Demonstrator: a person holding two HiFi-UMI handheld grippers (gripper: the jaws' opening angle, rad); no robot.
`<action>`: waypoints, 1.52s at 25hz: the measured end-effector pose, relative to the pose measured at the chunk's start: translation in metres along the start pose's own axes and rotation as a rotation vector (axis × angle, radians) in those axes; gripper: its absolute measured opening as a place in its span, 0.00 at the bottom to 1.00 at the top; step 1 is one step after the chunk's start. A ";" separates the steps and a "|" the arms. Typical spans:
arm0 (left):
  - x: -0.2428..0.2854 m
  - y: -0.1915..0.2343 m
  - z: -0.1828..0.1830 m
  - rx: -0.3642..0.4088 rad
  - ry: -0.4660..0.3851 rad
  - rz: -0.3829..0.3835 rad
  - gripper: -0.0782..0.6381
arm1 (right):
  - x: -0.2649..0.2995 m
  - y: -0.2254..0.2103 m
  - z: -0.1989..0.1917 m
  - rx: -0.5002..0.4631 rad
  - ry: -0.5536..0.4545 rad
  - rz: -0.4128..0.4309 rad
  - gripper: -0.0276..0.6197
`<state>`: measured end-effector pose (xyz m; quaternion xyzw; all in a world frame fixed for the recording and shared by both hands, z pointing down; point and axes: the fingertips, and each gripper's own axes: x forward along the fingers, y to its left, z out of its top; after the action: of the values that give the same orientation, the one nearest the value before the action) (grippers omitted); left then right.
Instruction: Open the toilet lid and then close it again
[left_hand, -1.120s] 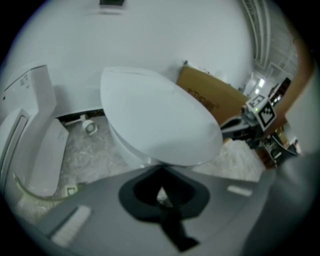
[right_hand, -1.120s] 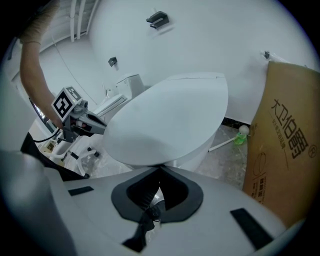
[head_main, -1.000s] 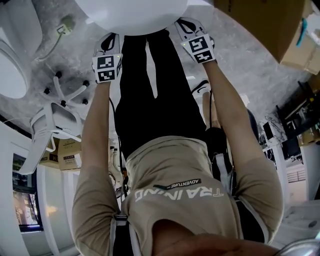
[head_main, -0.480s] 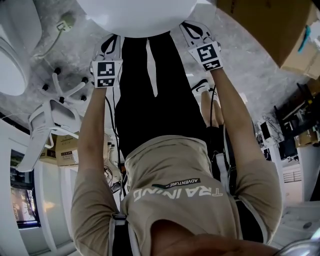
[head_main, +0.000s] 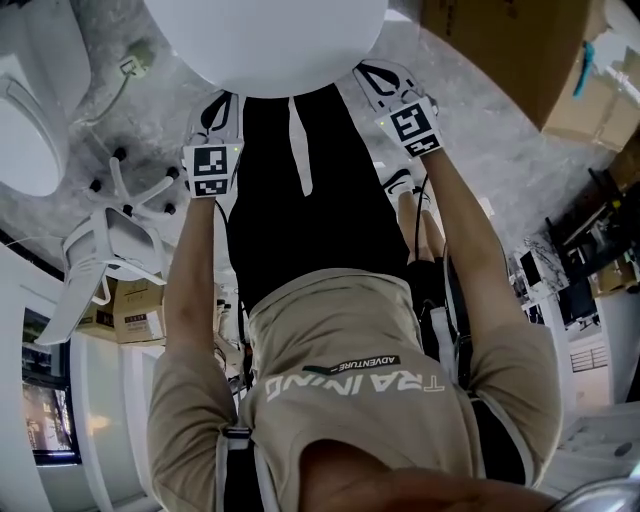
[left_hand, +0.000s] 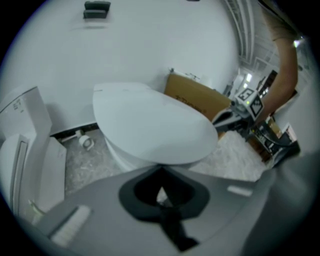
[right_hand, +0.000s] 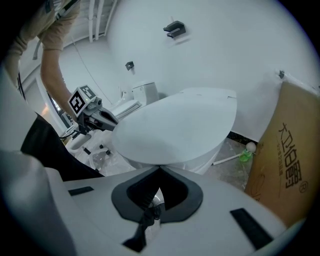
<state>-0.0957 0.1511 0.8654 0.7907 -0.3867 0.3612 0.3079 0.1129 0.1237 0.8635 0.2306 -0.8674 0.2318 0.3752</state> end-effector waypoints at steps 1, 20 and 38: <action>-0.003 -0.001 0.003 -0.005 0.001 0.005 0.12 | -0.003 0.000 0.003 0.003 -0.002 0.001 0.06; -0.078 -0.010 0.081 0.023 -0.080 0.030 0.12 | -0.075 0.002 0.082 0.027 -0.091 0.002 0.06; -0.134 -0.001 0.165 0.040 -0.117 0.126 0.12 | -0.130 -0.012 0.168 -0.008 -0.163 -0.016 0.06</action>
<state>-0.0990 0.0771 0.6656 0.7905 -0.4457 0.3407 0.2456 0.1081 0.0468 0.6656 0.2539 -0.8941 0.2059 0.3061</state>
